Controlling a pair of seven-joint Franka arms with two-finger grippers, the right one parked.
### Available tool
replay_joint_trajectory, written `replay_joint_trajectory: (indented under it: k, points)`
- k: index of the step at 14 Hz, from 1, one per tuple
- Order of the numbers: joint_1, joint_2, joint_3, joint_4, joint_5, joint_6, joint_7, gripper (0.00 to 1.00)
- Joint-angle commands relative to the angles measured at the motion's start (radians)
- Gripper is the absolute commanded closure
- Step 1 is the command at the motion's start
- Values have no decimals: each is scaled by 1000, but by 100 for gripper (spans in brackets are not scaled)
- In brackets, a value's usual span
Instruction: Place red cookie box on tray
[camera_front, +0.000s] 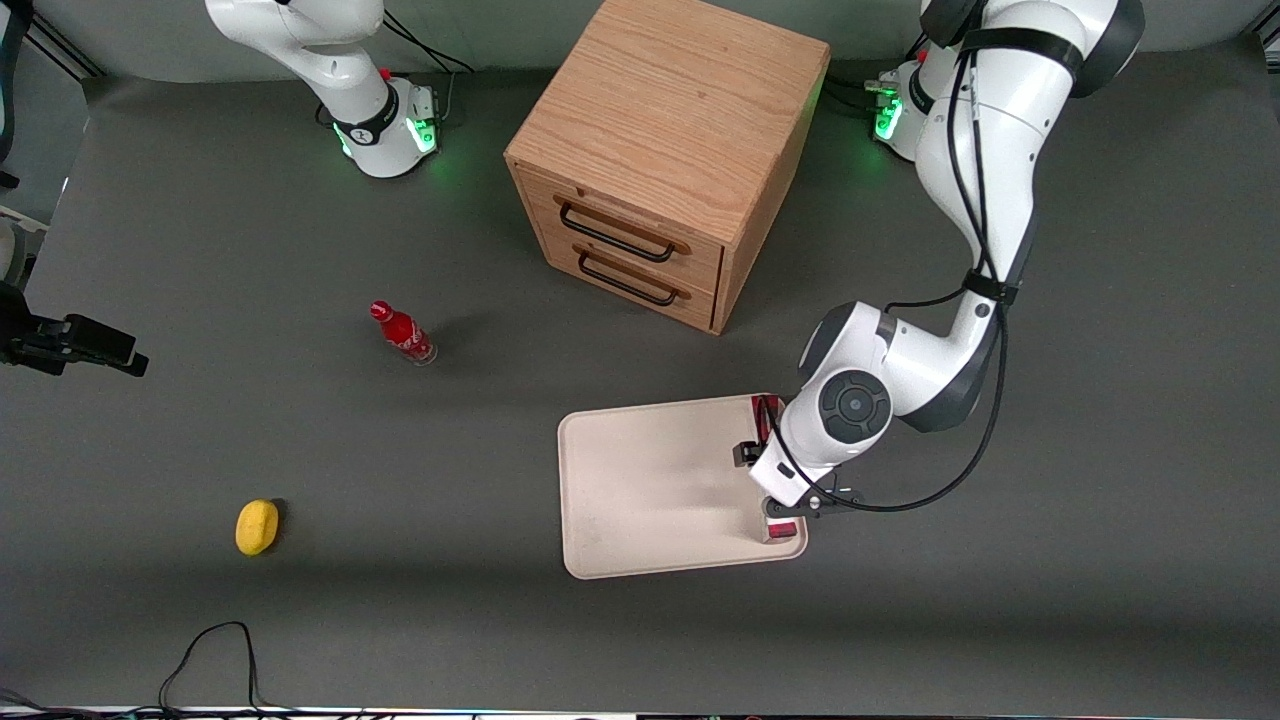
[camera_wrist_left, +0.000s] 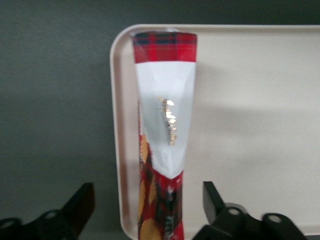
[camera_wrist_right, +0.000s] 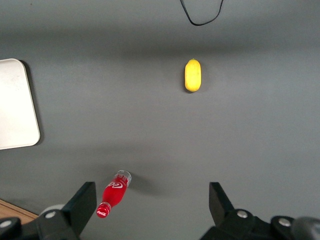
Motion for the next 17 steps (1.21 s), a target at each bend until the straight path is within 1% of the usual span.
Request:
replay_joint_trajectory:
  k: [1, 5, 7, 9, 11, 12, 13, 15, 17]
  points:
    - [50, -108, 0, -33, 5, -116, 76, 0]
    - [139, -277, -8, -79, -3, -343, 107, 0]
    - [182, -393, -1, -166, -4, -392, 159, 0]
    - [230, -511, 6, -263, -3, -406, 239, 0]
    - [267, -608, 53, -347, -4, -409, 356, 0]
    - [267, -647, 105, -380, -22, -420, 433, 0]
    - [256, -694, 191, -409, -39, -441, 496, 0]
    - [254, -752, 273, -438, -36, -440, 572, 0]
    - [270, -768, 282, -431, -4, -444, 572, 0]
